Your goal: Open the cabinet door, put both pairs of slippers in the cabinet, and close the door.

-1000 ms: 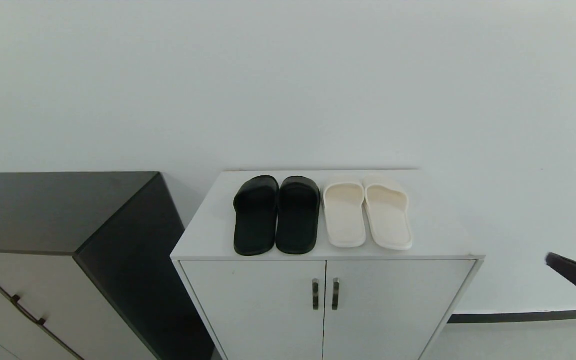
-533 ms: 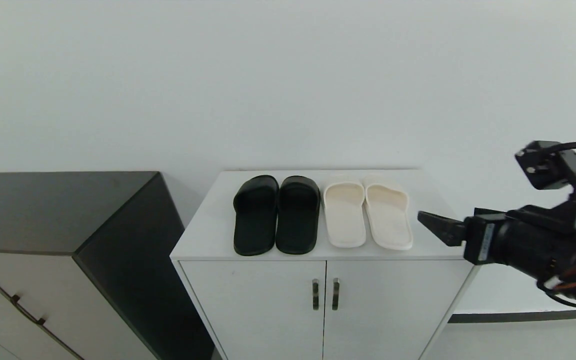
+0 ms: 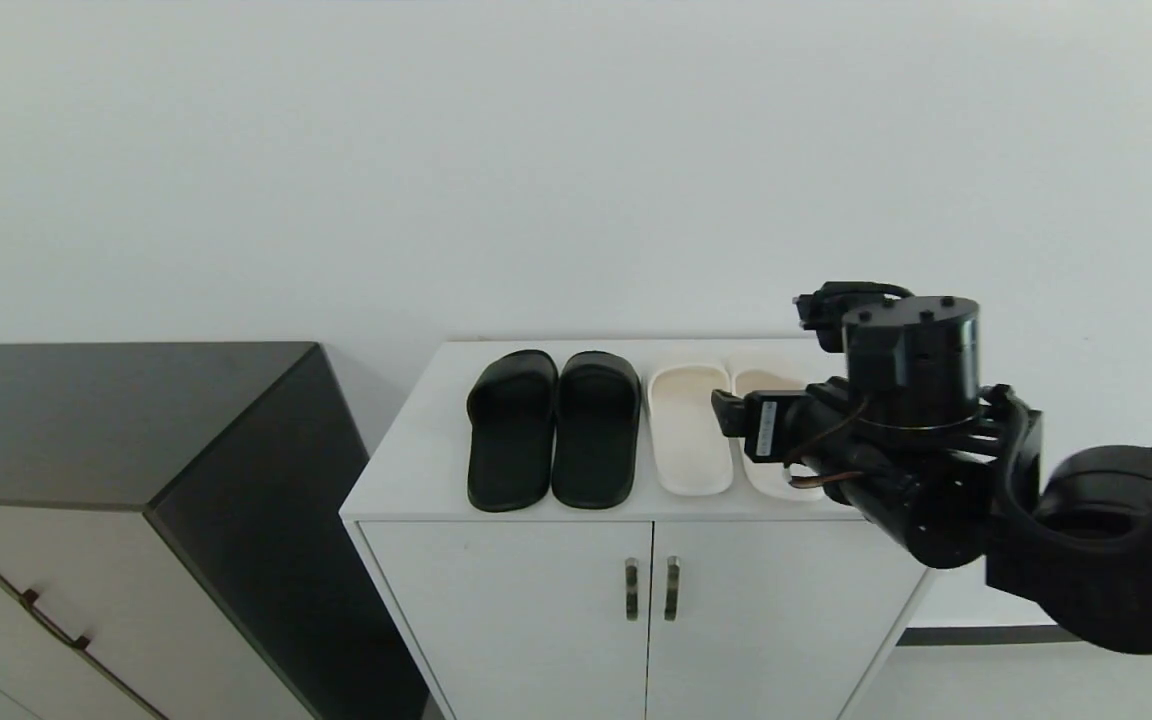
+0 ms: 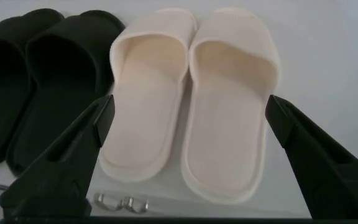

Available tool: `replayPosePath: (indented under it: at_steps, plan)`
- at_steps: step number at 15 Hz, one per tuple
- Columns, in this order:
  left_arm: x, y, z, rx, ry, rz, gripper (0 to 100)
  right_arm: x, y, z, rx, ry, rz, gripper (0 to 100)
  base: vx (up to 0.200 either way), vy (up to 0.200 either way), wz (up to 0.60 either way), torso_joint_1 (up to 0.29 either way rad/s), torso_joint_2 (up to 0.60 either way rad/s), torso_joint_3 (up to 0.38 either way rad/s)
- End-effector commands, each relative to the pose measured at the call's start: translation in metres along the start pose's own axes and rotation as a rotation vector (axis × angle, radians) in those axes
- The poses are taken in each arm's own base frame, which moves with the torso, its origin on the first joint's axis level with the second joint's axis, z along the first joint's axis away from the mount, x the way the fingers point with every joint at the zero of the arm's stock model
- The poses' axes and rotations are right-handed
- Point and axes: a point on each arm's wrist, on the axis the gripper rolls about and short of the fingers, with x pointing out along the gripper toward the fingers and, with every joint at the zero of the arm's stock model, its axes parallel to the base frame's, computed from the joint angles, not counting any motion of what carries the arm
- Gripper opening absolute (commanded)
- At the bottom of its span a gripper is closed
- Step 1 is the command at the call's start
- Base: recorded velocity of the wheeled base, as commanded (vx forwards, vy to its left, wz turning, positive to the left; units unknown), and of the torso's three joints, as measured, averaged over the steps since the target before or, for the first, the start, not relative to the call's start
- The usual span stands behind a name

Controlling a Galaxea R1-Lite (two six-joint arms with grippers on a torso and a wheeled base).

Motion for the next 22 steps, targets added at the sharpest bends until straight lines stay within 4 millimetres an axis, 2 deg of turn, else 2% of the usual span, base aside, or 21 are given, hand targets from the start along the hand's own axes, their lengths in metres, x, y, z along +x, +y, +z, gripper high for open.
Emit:
replayPosePath:
  at_steps: [1,4,8,12,15,16,20,22]
  plan:
    - [0.000,0.000,0.000,-0.005,0.000,0.000,0,0.037,0.015,-0.018,-0.022,0.031,-0.023,100,0.000,0.000,0.00,0.000,0.00,0.000]
    - [0.000,0.000,0.000,-0.015,0.000,0.000,0,0.066,0.017,-0.029,-0.019,0.022,-0.051,100,0.000,0.000,0.00,0.000,0.00,0.000]
    - [0.000,0.000,0.000,-0.016,0.000,0.000,0,0.104,0.005,-0.034,-0.022,0.012,-0.076,100,0.000,0.000,0.00,0.000,0.00,0.000]
    - [0.000,0.000,0.000,-0.016,0.000,0.000,0,0.128,0.002,-0.034,-0.038,-0.023,-0.066,100,0.000,0.000,0.00,0.000,0.00,0.000]
    - [0.000,0.000,0.000,-0.016,0.000,0.000,0,0.138,0.003,-0.032,-0.045,-0.039,-0.069,100,0.000,0.000,0.00,0.000,0.00,0.000]
    - [0.000,0.000,0.000,-0.016,0.000,0.000,0,0.140,0.003,-0.035,-0.056,-0.032,-0.072,0,0.000,0.000,0.00,0.000,0.00,0.000]
    - [0.000,0.000,0.000,-0.019,0.000,0.000,0,0.139,0.001,-0.033,-0.067,-0.036,-0.077,0,0.000,0.000,0.00,0.000,0.00,0.000]
    - [0.000,0.000,0.000,-0.016,0.000,-0.003,0,0.128,0.000,-0.015,-0.052,-0.071,-0.071,0,0.000,0.000,0.00,0.000,0.00,0.000]
